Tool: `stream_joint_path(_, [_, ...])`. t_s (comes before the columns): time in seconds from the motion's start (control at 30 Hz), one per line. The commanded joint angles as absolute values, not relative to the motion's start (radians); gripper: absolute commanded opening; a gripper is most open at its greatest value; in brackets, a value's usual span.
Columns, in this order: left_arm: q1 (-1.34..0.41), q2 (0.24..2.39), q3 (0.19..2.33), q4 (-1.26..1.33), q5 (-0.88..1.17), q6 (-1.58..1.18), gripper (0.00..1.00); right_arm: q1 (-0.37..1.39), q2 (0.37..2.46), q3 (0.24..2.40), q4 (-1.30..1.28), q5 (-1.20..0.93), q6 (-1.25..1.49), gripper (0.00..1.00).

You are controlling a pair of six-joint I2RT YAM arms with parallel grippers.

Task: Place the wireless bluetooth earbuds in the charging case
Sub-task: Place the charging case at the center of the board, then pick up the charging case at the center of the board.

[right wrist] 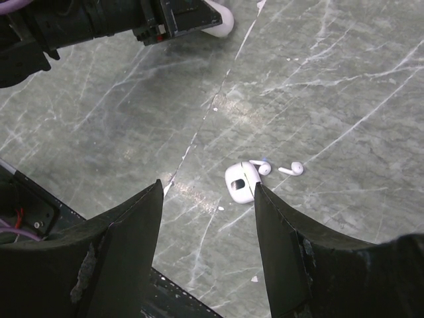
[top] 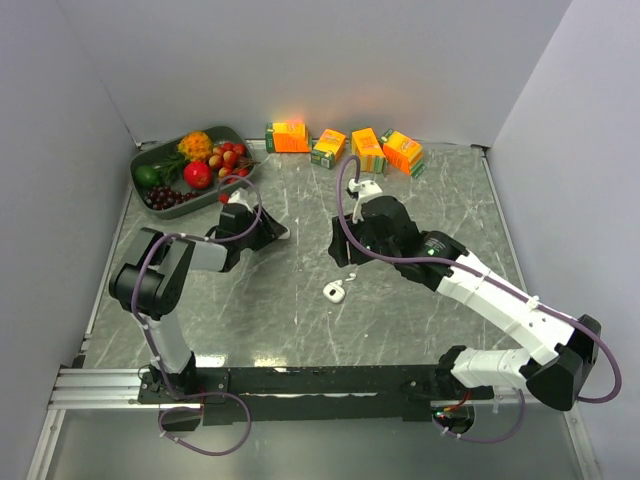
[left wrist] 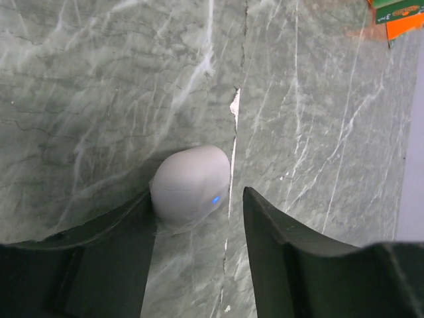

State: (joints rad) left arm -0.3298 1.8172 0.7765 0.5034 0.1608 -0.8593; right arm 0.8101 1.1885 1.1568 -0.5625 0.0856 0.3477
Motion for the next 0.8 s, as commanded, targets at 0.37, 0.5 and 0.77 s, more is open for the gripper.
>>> stream_joint_path(0.37, [-0.206,1.45,0.719,0.068,0.003,-0.775,0.8,0.79,1.158,1.118,-0.522,0.115,0.365,0.66])
stream_joint_path(0.5, [-0.213,1.258,0.717,-0.086,-0.018,-0.746,0.79,0.787,1.17,1.059,-0.503,0.08,0.376,0.67])
stream_joint_path(0.77, [-0.478,0.757,0.505,-0.097,-0.061,-0.79,0.76,0.785,1.345,0.96,-0.436,-0.081,0.419,0.71])
